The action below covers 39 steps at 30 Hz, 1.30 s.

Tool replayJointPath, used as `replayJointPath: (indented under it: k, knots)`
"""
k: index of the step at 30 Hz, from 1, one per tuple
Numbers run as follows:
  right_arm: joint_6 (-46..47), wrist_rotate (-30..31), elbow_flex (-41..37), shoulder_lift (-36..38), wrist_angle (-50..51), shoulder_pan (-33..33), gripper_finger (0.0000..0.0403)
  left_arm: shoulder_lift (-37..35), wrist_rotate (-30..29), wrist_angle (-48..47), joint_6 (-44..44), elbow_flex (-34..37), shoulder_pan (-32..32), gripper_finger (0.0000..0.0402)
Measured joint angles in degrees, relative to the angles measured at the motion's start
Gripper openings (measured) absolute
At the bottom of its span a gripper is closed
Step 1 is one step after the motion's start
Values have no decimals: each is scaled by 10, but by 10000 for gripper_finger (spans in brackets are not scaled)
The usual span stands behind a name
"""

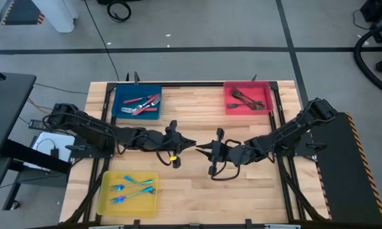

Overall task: Sort silverware by color (type)
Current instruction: Put the blue fork into the yellow bin

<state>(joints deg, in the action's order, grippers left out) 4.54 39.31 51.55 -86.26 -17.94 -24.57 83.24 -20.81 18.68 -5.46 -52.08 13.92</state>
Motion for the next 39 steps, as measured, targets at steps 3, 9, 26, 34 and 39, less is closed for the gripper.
replayJointPath:
  k: [3, 9, 26, 34, 39]
  knots:
    - [-27, 1, 0, 0, -20, -6, 79, -25, 0, -47, -9, 0, 10, 11]
    - [-80, 4, 0, 13, -65, -20, 103, -93, 7, -204, -66, 0, 56, 11]
    - [-122, 7, 0, 38, -64, 5, 103, -249, 214, -569, -399, -1, 202, 13]
    - [-118, 7, 0, 38, -60, 22, 103, -235, 248, -740, -527, 0, 260, 13]
    - [-116, 7, 0, 38, -49, 23, 103, -202, 249, -707, -559, 0, 286, 13]
